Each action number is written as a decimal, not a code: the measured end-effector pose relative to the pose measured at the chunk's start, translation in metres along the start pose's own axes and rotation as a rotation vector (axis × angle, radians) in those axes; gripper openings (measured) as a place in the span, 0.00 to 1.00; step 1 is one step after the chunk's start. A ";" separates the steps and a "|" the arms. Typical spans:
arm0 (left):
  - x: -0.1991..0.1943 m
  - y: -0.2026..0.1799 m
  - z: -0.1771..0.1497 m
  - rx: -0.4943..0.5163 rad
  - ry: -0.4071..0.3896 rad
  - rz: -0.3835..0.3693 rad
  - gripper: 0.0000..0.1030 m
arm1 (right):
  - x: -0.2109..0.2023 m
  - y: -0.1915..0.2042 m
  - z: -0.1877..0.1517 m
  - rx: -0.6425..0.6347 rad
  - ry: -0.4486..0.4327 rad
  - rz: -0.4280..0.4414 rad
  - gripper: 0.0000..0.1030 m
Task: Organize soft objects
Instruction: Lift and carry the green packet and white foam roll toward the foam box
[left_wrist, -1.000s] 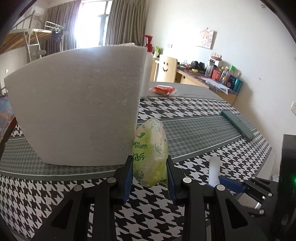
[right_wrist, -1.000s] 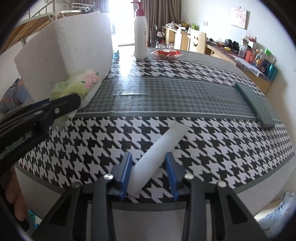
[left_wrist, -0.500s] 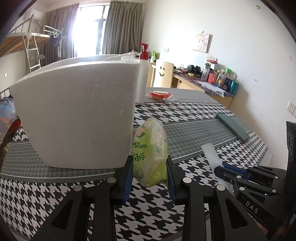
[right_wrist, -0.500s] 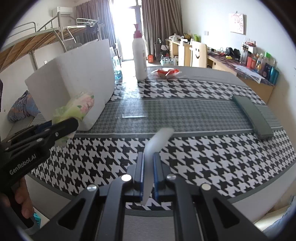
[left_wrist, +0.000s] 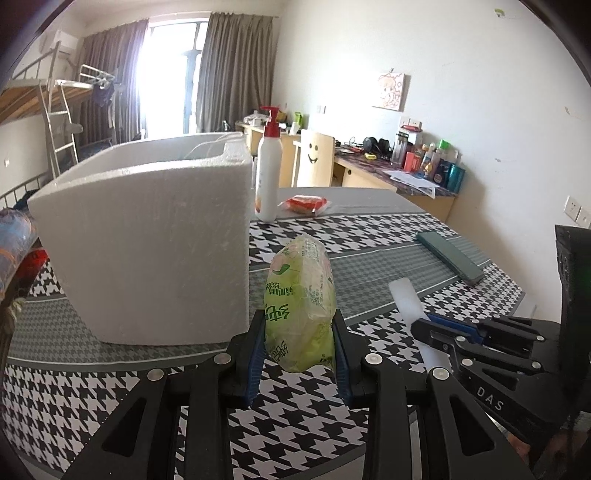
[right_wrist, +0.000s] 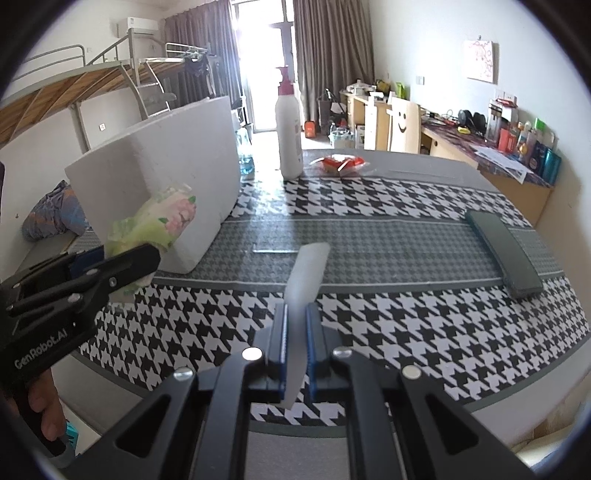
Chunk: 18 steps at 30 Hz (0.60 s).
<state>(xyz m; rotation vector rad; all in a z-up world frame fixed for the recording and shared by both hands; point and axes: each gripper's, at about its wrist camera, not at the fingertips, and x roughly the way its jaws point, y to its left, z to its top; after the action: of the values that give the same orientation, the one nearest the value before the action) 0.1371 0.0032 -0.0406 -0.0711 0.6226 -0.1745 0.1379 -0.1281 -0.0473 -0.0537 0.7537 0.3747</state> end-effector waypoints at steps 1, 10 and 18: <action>-0.001 -0.001 0.001 0.002 -0.002 0.000 0.33 | 0.000 0.000 0.001 -0.003 -0.004 -0.001 0.11; -0.014 -0.003 0.010 0.033 -0.035 -0.007 0.33 | -0.005 0.002 0.012 -0.019 -0.042 -0.001 0.11; -0.025 -0.007 0.018 0.048 -0.072 -0.023 0.33 | -0.005 0.000 0.021 -0.026 -0.066 0.000 0.11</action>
<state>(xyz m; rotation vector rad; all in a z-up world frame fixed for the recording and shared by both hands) 0.1269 0.0016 -0.0105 -0.0378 0.5454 -0.2081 0.1481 -0.1259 -0.0284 -0.0655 0.6836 0.3851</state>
